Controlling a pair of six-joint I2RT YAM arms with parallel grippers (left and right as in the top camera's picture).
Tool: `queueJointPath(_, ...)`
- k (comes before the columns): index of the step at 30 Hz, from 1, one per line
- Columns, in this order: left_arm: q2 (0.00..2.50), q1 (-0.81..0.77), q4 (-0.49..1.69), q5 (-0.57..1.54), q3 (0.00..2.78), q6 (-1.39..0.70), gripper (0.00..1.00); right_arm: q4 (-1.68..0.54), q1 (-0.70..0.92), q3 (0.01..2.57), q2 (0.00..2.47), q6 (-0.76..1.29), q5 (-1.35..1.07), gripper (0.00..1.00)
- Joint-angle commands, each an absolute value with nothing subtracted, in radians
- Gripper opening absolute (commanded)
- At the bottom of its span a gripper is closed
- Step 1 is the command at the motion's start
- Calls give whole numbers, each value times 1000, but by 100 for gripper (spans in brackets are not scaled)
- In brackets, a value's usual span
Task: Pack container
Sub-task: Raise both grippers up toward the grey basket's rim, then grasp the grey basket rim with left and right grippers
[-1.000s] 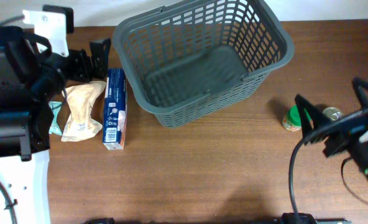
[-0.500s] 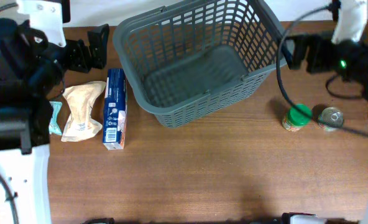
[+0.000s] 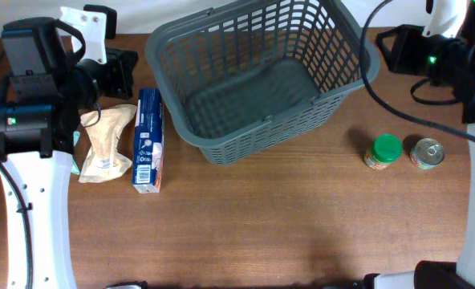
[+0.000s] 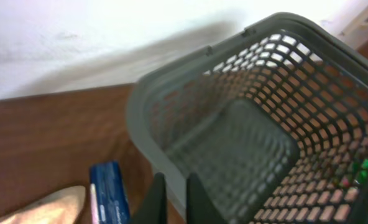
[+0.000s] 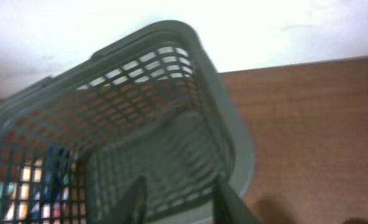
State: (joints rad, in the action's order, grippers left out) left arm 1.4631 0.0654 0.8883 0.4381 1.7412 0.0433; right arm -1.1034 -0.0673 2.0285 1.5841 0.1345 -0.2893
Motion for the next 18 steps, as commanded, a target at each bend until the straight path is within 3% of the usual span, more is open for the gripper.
queueJointPath(1, 1426, 32, 925, 509, 1755, 10, 2, -1075, -60, 2047, 1606, 112, -208, 20)
queueJointPath(7, 1399, -76, 984, 516, 1755, 10, 2, -1003, -66, 2047, 1662, 75, -169, 4)
queueJointPath(18, 1385, -351, 1219, 373, 1756, 49, 2, -988, -135, 2047, 1765, 75, -180, 4)
